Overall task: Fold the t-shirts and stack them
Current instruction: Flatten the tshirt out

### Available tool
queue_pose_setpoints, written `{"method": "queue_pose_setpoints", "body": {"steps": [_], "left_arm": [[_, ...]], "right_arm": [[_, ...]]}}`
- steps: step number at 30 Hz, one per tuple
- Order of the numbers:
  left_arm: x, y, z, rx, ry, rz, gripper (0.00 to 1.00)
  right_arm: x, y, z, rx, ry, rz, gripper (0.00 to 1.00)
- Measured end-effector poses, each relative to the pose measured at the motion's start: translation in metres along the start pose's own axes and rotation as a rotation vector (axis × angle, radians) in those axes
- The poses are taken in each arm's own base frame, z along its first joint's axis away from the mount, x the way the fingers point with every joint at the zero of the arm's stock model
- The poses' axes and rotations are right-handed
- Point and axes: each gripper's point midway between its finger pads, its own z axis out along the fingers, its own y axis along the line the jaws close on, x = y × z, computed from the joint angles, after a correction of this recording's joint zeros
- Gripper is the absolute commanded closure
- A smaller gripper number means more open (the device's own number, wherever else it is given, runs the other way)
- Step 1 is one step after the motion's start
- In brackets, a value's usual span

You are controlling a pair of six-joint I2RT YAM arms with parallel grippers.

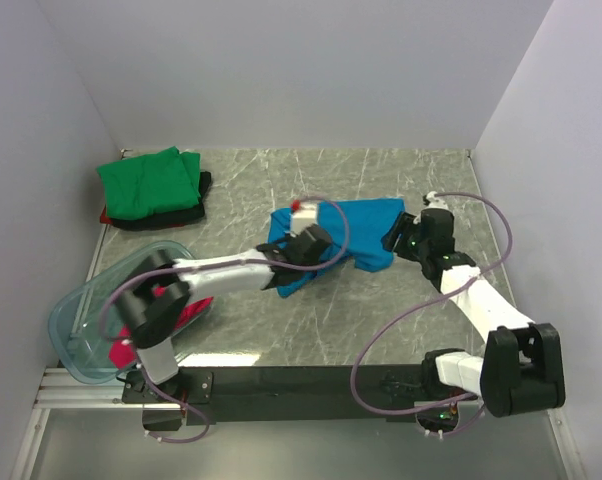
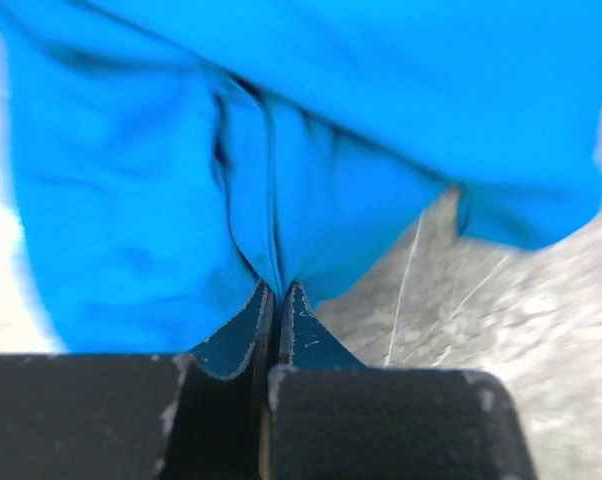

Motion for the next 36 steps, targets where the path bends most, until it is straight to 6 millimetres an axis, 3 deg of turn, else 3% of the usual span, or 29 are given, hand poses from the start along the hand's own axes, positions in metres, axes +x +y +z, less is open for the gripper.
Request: {"method": "queue_pose_setpoints", "body": {"steps": [5, 7, 9, 13, 19, 22, 25, 33, 35, 36], "left_arm": [[-0.085, 0.039, -0.056, 0.003, -0.176, -0.132, 0.99], [-0.108, 0.055, -0.074, 0.000, -0.234, -0.174, 0.99], [-0.118, 0.070, -0.087, -0.009, -0.267, -0.199, 0.99], [-0.107, 0.094, -0.089, -0.056, -0.251, -0.195, 0.99], [-0.076, 0.137, -0.075, -0.167, -0.179, -0.171, 0.99], [-0.069, 0.149, -0.075, -0.185, -0.164, -0.170, 0.99], [-0.068, 0.153, -0.079, -0.179, -0.169, -0.177, 0.99], [-0.074, 0.156, -0.088, -0.158, -0.187, -0.193, 0.99], [-0.075, 0.160, -0.089, -0.164, -0.191, -0.198, 0.99], [-0.075, 0.162, -0.090, -0.165, -0.192, -0.200, 0.99]], "right_arm": [[0.020, 0.014, 0.016, 0.007, 0.082, -0.046, 0.36], [0.028, 0.017, 0.024, 0.019, 0.120, -0.063, 0.38], [0.035, 0.022, 0.034, 0.027, 0.154, -0.081, 0.40], [0.054, 0.038, 0.044, 0.022, 0.203, -0.127, 0.40], [0.083, 0.084, 0.034, -0.060, 0.235, -0.214, 0.40], [0.097, 0.107, 0.029, -0.099, 0.250, -0.256, 0.40], [0.106, 0.120, 0.037, -0.093, 0.270, -0.281, 0.40], [0.136, 0.103, 0.053, 0.048, 0.336, -0.348, 0.41], [0.137, 0.103, 0.053, 0.059, 0.332, -0.357, 0.47], [0.138, 0.104, 0.053, 0.062, 0.334, -0.360, 0.61]]}}
